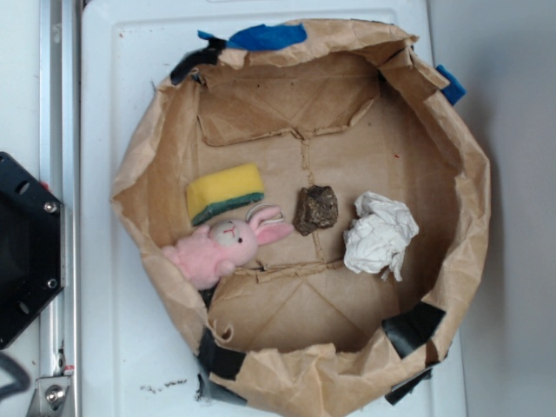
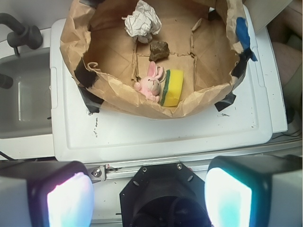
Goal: Grab the green sponge.
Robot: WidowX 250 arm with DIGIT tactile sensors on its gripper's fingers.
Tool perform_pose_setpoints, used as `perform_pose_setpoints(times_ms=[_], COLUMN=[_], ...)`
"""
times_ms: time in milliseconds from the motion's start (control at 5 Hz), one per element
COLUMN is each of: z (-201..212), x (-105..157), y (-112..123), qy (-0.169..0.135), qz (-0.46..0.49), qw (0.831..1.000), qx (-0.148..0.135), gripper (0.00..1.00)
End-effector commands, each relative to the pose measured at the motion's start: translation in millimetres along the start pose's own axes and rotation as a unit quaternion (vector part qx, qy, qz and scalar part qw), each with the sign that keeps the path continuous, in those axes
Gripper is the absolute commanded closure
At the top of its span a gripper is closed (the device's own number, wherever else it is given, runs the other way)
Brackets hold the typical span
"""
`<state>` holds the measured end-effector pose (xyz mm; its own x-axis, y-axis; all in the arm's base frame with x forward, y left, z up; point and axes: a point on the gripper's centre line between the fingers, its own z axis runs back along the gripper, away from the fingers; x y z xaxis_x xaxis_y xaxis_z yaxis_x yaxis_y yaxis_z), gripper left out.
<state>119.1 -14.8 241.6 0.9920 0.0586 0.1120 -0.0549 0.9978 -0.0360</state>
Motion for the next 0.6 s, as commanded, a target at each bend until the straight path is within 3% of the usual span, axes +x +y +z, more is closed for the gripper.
perform_pose_setpoints(times_ms=[0,400], z=[-12,-41], x=[65,89], y=[7,17], qy=[-0.003,0.012], qz=[0.000,-0.006], qw=[1.000,1.000], qx=[0.011,0.001], gripper=[0.00,0.00])
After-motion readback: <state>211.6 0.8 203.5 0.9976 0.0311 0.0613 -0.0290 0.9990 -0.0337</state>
